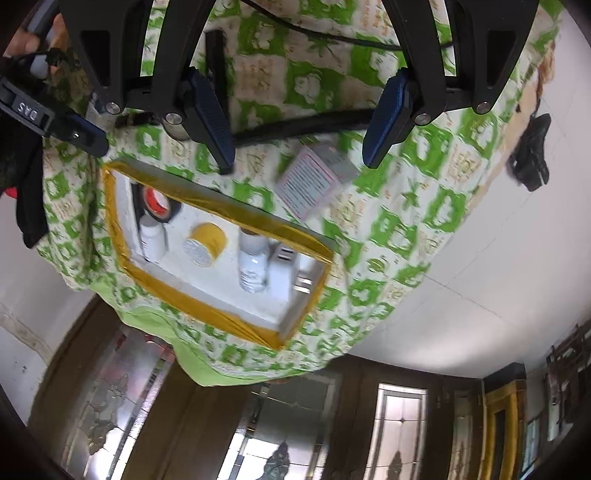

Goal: Organize rigid objects
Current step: 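Grasp the upright black marker with the left tool while the right tool grasps the grey tape roll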

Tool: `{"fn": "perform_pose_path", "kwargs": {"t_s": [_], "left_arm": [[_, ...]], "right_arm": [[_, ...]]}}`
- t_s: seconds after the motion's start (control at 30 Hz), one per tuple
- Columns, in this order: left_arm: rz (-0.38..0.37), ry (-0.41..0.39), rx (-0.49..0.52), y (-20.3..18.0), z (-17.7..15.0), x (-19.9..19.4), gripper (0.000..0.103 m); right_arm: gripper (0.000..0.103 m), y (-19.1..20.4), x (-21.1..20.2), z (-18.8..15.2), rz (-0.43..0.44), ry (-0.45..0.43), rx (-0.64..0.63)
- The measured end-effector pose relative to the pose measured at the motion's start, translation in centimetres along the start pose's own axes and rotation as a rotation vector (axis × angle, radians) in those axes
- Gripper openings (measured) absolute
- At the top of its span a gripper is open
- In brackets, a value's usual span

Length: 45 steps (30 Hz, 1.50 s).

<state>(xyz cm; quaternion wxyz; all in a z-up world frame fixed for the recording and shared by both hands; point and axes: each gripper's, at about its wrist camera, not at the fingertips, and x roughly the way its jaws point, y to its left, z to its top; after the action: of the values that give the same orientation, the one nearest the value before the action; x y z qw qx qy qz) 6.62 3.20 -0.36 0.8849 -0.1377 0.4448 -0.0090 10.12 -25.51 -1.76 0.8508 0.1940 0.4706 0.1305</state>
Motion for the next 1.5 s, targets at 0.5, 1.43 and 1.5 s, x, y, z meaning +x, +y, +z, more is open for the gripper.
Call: {"fn": "perform_pose_path", "kwargs": {"t_s": [0.5, 1.43, 1.5], "left_arm": [[0.0, 0.245, 0.244, -7.0, -4.6, 4.7, 0.043], [-0.024, 0.274, 0.086, -4.6, -4.4, 4.9, 0.014], [-0.03, 0.268, 0.078, -4.4, -4.2, 5.1, 0.014]], "right_arm": [[0.055, -0.3, 0.1, -0.5, -0.012, 0.008, 0.005], [0.034, 3.2, 5.7, -2.9, -0.027, 0.2, -0.138], [0.027, 3.4, 6.1, -2.7, -0.046, 0.192, -0.145]]}}
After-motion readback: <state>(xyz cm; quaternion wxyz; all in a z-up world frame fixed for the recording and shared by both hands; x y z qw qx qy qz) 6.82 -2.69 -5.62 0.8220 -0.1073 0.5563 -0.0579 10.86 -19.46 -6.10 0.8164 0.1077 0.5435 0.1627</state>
